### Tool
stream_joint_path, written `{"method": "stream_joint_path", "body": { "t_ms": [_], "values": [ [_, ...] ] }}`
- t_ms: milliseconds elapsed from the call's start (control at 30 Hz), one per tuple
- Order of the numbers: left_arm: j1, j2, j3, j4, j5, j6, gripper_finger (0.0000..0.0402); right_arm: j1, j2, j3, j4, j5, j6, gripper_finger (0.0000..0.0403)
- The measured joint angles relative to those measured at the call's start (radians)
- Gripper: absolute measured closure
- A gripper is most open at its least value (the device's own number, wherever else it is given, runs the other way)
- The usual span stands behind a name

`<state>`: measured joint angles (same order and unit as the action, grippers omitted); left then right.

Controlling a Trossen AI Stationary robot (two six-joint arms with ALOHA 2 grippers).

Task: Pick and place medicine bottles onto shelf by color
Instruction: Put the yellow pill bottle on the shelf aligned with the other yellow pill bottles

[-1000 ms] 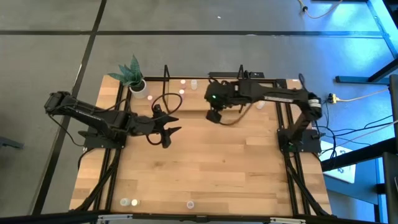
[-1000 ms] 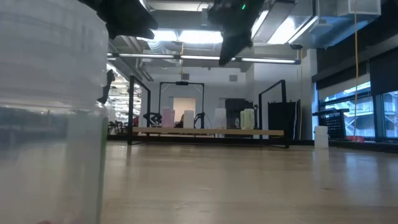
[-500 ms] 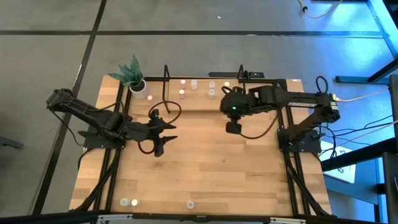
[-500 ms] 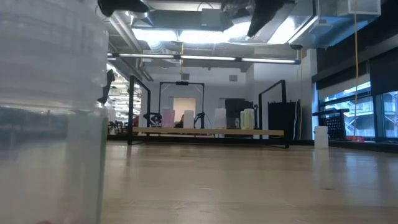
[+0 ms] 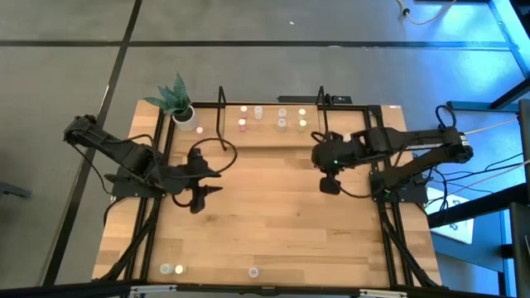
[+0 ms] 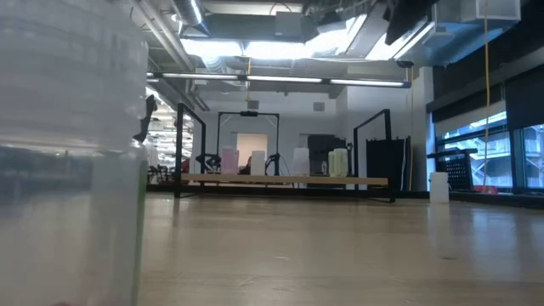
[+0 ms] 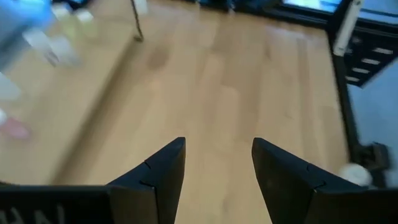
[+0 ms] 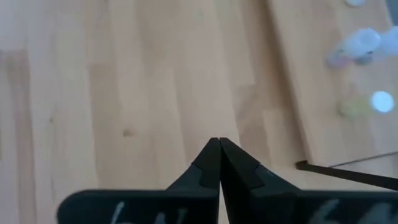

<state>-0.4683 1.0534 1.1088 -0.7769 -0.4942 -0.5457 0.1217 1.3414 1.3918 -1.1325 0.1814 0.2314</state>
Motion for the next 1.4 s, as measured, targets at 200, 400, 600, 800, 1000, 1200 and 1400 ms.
{"method": "stream_joint_path", "body": {
  "t_ms": [200,400,600,800,1000,1200,1400],
  "values": [
    [-0.041,0.006,0.002,-0.069,0.145,-0.205,0.0221,0.046,-0.005,-0.01,0.024,-0.026,-0.025,0.0397],
    [-0.099,0.008,0.002,-0.141,0.278,-0.419,0.0221,0.047,-0.005,-0.01,0.059,-0.133,-0.08,0.0397],
    [-0.182,0.05,0.003,-0.185,0.456,-0.592,0.0221,0.047,-0.005,-0.01,0.076,-0.16,-0.134,0.0397],
    [-0.277,0.158,0.003,-0.191,0.582,-0.718,0.0221,0.047,-0.005,-0.01,0.085,-0.263,-0.206,0.0397],
    [-0.354,0.233,0.002,-0.181,0.592,-0.798,0.0221,0.047,-0.005,-0.01,0.114,-0.415,-0.271,0.0397],
    [-0.435,0.278,0.002,-0.142,0.591,-0.809,0.0221,0.047,-0.005,-0.01,0.177,-0.564,-0.236,0.0397],
    [-0.531,0.295,0.002,-0.063,0.567,-0.804,0.0221,0.047,-0.004,-0.01,0.252,-0.576,-0.169,0.0397]
  ]
}}
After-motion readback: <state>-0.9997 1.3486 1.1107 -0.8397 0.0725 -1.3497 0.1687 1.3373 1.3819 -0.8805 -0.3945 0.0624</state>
